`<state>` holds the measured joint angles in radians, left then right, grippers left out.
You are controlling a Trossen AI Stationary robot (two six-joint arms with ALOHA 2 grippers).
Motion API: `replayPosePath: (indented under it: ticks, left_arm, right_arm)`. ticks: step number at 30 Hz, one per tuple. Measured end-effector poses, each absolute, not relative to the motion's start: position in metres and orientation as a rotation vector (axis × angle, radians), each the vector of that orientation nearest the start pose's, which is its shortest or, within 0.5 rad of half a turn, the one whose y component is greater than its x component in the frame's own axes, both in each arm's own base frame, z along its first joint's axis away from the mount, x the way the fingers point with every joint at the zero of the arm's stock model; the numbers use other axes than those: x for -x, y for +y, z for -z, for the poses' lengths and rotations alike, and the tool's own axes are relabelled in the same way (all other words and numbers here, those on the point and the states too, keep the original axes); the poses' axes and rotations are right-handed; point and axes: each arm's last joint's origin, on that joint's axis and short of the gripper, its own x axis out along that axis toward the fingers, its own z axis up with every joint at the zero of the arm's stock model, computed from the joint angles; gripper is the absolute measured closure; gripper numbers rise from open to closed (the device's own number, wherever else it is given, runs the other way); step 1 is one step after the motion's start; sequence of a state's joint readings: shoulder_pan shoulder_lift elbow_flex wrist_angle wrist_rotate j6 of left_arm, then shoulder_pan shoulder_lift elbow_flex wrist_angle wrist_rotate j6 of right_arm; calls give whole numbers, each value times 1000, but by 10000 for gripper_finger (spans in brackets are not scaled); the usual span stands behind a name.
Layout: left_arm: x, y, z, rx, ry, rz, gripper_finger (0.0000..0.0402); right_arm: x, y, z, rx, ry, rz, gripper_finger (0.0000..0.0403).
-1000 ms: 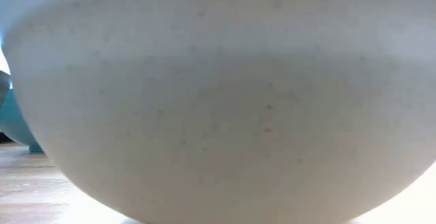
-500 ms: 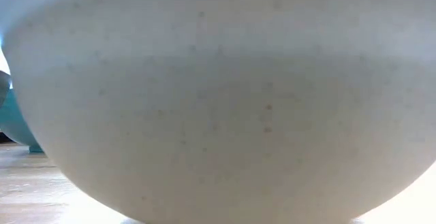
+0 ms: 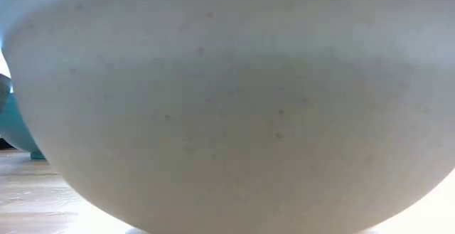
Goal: Nest bowls inside each other
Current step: Stack the red bowl on the top white bowl
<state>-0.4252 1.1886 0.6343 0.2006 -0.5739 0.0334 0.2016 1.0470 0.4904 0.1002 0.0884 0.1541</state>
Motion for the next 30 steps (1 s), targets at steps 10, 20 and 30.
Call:
replayPosePath:
  ticks: [10,20,30]
  left_arm:
    - [-238,-102,-245,-207,308,-98,402]
    - [-234,-101,-282,-90,714,-212,402]
    - [-218,-52,-316,-83,1160,-604,402]
  right_arm:
    - [-158,62,-180,50,312,36,351]
    - [-136,56,-208,165,-143,-38,351]
    - [-128,53,-212,155,-180,-62,351]
